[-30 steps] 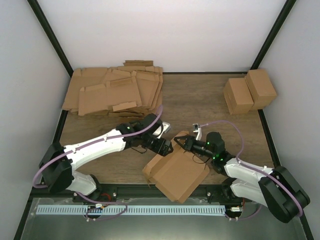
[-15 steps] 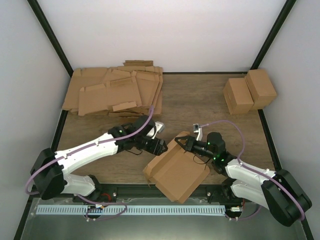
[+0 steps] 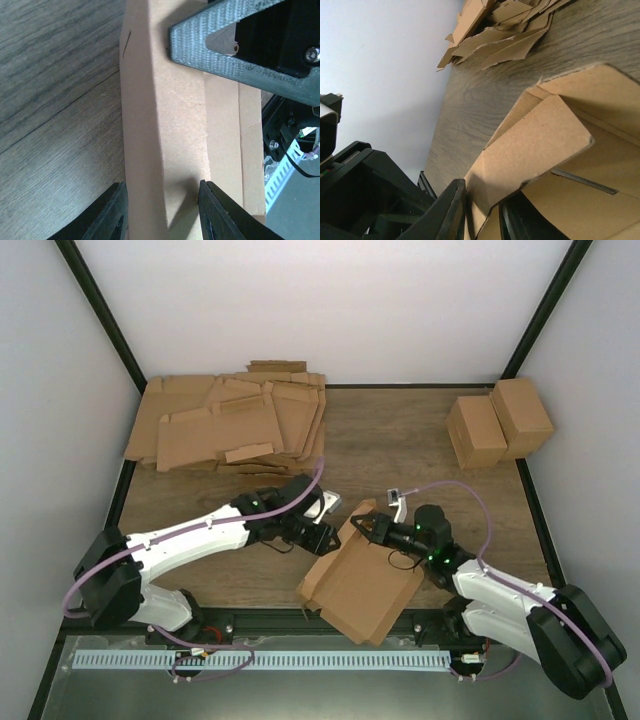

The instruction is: Fold the paper box

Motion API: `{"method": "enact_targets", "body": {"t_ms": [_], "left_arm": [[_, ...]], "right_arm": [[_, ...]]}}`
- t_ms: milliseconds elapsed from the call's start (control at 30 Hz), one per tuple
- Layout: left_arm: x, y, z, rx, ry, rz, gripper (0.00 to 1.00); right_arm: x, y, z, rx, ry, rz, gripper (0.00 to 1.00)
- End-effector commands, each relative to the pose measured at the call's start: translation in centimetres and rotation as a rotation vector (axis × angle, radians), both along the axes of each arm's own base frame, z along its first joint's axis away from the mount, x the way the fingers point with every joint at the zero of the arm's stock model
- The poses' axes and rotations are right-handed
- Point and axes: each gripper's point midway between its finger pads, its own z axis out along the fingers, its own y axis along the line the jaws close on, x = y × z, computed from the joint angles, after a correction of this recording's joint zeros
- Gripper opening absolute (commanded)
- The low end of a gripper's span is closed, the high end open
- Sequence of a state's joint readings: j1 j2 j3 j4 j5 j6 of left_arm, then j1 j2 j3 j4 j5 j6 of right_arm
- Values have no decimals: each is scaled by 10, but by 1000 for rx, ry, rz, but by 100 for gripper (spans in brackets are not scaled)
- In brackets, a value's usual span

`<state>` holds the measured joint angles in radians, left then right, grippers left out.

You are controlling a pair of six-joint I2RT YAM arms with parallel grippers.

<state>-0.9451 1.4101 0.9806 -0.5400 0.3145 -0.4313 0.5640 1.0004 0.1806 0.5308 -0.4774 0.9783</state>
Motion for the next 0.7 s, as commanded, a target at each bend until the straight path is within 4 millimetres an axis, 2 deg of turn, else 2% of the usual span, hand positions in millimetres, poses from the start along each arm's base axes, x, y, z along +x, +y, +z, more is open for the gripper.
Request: {"method": "enact_targets", "body": {"t_ms": [0,267,433,667], "left_arm": [[-4,-4,-5,60,-32,-29,41],[-4,-4,-13,105,-40,-30,40],[-5,-9,-13,109,-43,-38,40],[-8,-13,-17,121,-45,-48,41]], "right_arm": [[-7,-7,-19,-90,44,5,24],[1,-27,-12,-196,-6,-87,54],[13,-43,-4,-313,-6,-174,69],[18,-48,12,-365,-36,-190,78]]}}
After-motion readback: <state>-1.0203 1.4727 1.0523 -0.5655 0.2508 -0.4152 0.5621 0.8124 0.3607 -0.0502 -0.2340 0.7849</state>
